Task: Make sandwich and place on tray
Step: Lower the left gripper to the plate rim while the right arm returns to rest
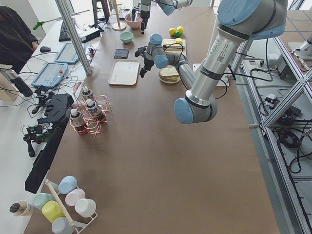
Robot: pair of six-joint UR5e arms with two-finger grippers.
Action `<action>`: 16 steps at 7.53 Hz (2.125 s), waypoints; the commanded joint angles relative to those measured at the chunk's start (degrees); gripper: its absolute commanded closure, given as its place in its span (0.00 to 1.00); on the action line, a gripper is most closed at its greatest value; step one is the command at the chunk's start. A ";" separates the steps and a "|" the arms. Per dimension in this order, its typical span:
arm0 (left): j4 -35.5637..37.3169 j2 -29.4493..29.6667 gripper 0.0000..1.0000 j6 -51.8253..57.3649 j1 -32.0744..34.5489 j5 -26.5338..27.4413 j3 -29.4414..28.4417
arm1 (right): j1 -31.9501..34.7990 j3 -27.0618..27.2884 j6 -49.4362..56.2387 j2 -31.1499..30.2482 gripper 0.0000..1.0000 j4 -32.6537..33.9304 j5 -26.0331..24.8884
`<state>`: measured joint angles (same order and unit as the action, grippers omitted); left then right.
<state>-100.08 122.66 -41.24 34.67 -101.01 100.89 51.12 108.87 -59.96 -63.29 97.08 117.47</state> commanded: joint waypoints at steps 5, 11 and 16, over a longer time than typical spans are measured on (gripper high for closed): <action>-0.03 -0.76 0.02 -22.55 -10.57 2.39 0.80 | 22.42 0.99 35.83 -20.37 0.00 -0.48 9.87; -1.52 -8.22 0.27 -20.01 -11.64 1.25 6.16 | 24.73 1.61 37.10 -22.14 0.00 -0.57 11.81; -5.28 -6.47 0.41 -23.53 -15.68 1.60 2.49 | 25.17 1.34 38.34 -22.23 0.00 -0.57 11.99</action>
<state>-102.76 116.11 -64.40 19.44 -99.48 105.11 76.15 110.28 -21.99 -85.60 96.50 129.44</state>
